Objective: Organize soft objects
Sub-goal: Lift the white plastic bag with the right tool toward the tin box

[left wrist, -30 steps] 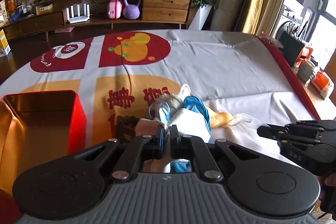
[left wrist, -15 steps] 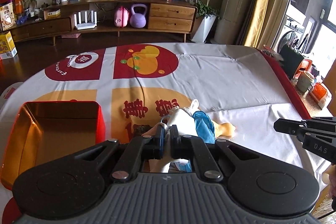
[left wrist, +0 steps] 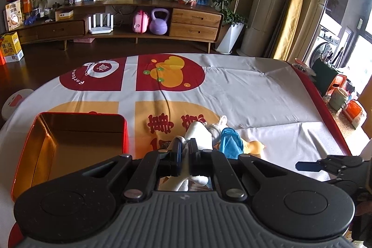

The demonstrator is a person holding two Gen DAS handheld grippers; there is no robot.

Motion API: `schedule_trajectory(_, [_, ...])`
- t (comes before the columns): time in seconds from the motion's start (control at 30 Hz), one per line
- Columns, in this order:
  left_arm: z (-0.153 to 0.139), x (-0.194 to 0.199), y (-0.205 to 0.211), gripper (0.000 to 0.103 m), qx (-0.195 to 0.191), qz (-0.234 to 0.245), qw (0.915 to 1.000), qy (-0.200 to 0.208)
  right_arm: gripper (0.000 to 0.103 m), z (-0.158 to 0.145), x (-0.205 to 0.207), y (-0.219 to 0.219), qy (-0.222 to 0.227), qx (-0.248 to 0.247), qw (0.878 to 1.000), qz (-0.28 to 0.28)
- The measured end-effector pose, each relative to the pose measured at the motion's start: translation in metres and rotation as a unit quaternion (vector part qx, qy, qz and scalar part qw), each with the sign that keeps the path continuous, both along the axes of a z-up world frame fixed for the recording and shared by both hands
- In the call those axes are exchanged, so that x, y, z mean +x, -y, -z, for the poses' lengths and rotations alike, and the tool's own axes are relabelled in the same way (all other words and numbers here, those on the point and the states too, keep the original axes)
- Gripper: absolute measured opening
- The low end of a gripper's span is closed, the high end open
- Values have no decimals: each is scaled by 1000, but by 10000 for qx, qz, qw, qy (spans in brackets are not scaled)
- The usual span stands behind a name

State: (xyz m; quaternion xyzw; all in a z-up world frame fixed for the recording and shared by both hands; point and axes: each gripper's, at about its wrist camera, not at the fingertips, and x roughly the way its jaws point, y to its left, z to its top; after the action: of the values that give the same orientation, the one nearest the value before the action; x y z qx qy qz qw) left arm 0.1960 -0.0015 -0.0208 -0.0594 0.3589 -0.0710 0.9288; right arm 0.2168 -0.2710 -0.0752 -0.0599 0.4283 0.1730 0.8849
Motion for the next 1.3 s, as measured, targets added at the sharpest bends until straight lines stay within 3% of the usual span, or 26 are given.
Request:
schedule_trajectory(0.2, [5, 0, 0, 6, -4, 7, 10000, -63, 31, 15, 3, 3, -268, 72, 9996, 25])
schedule_trajectory(0.27, [6, 0, 0, 6, -2, 12, 10000, -82, 10, 15, 3, 4, -254, 97, 9996, 20])
schedule_trajectory(0.33, [7, 0, 0, 6, -2, 11, 10000, -90, 3, 12, 2, 7, -207, 164, 9996, 62])
schedule_trajectory(0.8, [-16, -11, -5, 6, -17, -37, 9998, 202, 1, -78, -24, 10, 944, 722, 9929, 61])
schedule_trajectory(1.07, [-46, -18, -17, 6, -7, -110, 9988, 468, 1, -116, -27, -13, 1118, 1023, 9879, -325])
schedule_trajectory(1.3, [-65, -21, -41, 6, 43, -312, 9980, 557, 1, -131, -20, -53, 981, 1183, 9859, -659])
